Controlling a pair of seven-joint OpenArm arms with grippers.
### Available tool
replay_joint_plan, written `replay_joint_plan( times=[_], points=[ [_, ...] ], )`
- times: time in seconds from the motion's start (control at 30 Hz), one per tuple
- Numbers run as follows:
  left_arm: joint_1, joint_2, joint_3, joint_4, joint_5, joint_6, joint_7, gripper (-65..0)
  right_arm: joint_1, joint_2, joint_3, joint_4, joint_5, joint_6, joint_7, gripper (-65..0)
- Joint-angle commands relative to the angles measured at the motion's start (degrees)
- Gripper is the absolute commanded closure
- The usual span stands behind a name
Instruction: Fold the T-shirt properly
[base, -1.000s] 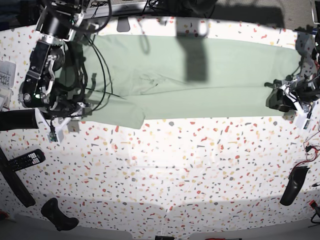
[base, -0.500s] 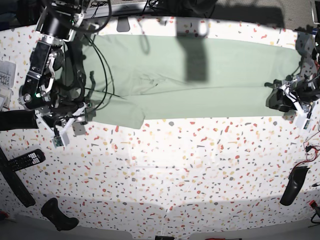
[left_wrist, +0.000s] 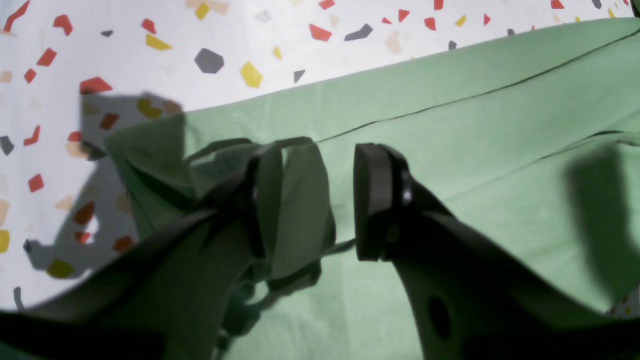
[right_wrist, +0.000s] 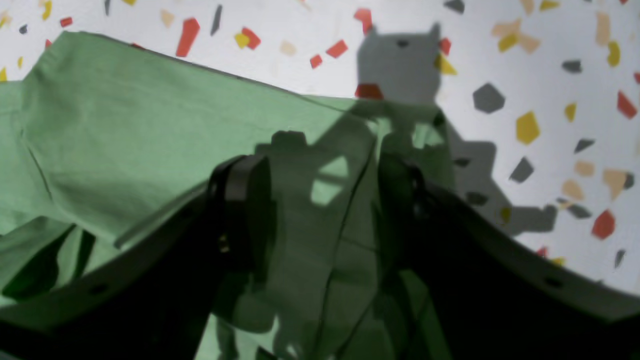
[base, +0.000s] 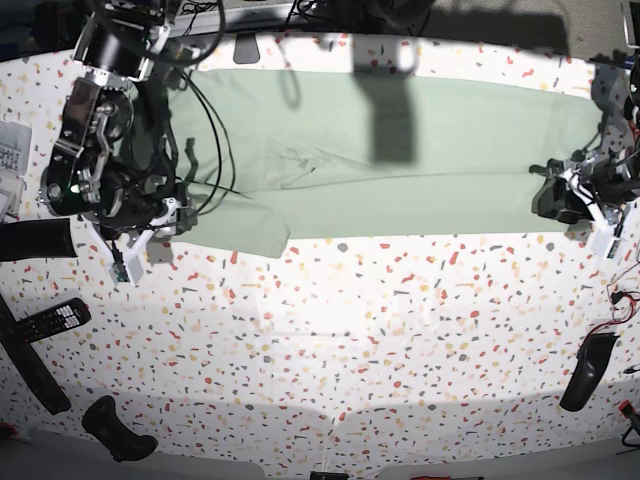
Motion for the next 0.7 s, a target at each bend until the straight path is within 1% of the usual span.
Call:
replay_joint_plan(
  times=[0.0, 0.13, 0.23, 0.33, 0.67],
  points=[
    [-0.9, -1.14, -0.68, 0.98, -0.9, -0.15, -0.96, -21.8, 1.11, -0.04, 0.17, 0.81, 0.52, -0.59, 1.31, -33.1],
    [-0.9, -1.14, -0.68, 0.98, -0.9, -0.15, -0.94, -21.8, 1.14, -2.23, 1.77, -0.59, -0.44, -1.33, 5.53, -33.1],
    [-0.9, -1.14, -0.68, 0.98, -0.9, -0.15, -0.5, -21.8, 1.14, -3.45, 3.21, -2.27, -4.63, -1.64, 8.17, -33.1],
    [-0.9, -1.14, -0.68, 0.98, -0.92, -0.15, 0.13, -21.8, 1.18, -3.74, 3.56, -2.29, -7.43, -1.64, 8.22, -33.1],
    [-0.9, -1.14, -0.68, 0.98, -0.92, -0.15, 0.13, -21.8, 0.79, -3.76, 3.56, -2.36, -7.58, -1.66, 9.05, -33.1]
  ],
)
